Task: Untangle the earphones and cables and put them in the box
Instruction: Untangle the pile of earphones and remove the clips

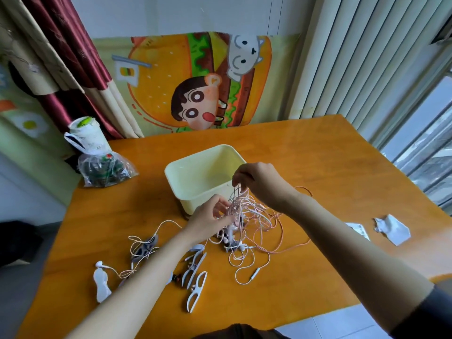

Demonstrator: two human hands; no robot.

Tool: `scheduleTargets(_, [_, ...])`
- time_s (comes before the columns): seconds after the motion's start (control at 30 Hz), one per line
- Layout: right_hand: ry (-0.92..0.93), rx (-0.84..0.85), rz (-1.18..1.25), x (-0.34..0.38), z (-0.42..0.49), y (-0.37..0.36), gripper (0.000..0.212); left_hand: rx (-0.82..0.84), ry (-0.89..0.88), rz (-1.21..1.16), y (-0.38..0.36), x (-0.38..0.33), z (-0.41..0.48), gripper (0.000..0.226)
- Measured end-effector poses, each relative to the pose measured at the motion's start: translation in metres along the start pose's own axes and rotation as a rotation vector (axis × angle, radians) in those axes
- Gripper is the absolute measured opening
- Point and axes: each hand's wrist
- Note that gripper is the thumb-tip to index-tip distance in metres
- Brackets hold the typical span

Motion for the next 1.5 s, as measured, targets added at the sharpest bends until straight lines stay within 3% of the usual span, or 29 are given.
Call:
scheduleTargets(0.17, [-0.057,-0.106,0.049,-0.009,-0.002,-0.003,0.024,-0.159,0.047,-0.049,-0.002,0.003,0.005,0.023])
scheduleTargets(0.33, [-0.173,-0.182,0.017,-0.026,-0.005,-0.01,0.024,-0.131,0.051,-0.224,0.005,0.009,0.007,0.011])
scheduleTargets(0.43, [-0.218,-0.085,-0.111,-0.03,-0.011,-0.017,0.029,-0.203,0.045,-0.396,0.002,0.003,0.004,0.01])
scheduleTargets(0.57, [-0.235,0.15,-0.161,-0.023,-0.018,-0.033,0.048,-0.208,0.042,-0.439,-0.002,-0.011,0.002,0.019])
scheduleTargets(0.77, [-0.225,0.058,-0.106,-0.026,-0.015,-0.046,0.02,-0.195,0.077,-0.405,0.002,-0.018,0.001,0.031])
scheduleTargets(0.93, [-0.289,0.059,-0.154,-0.04,-0.012,-0.033,0.023,-0.307,0.038,-0.152,0.019,0.002,0.006,0.029])
scheduleTargets(1.03, [-0.271,0.078,-0.157,-0.038,-0.011,-0.036,0.023,-0.33,0.067,-0.059,0.022,0.013,0.008,0.028])
scheduleTargets(1.1, [-0.233,0.077,-0.181,-0.035,-0.01,-0.041,0.023,-0.277,0.12,-0.175,0.017,0.009,0.006,0.024])
scheduleTargets(1.2, [-0.184,0.073,-0.202,-0.029,-0.012,-0.044,0.044,-0.23,0.13,-0.381,0.011,0.002,0.004,0.029])
scheduleTargets(1.27, [-0.126,0.066,-0.231,-0.025,-0.015,-0.048,0.053,-0.244,0.121,-0.422,0.008,-0.002,0.004,0.03])
scheduleTargets(1.5, [-0.018,0.167,-0.256,-0.009,-0.018,-0.06,0.055,-0.228,0.124,-0.502,0.002,-0.005,0.001,0.022])
Point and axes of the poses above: each hand's wrist, its own z-axis towards the middle knuckle, its own y-axis out of the back of the hand, x = y × z, and after that the axes turned 14 degrees about -z, right-handed
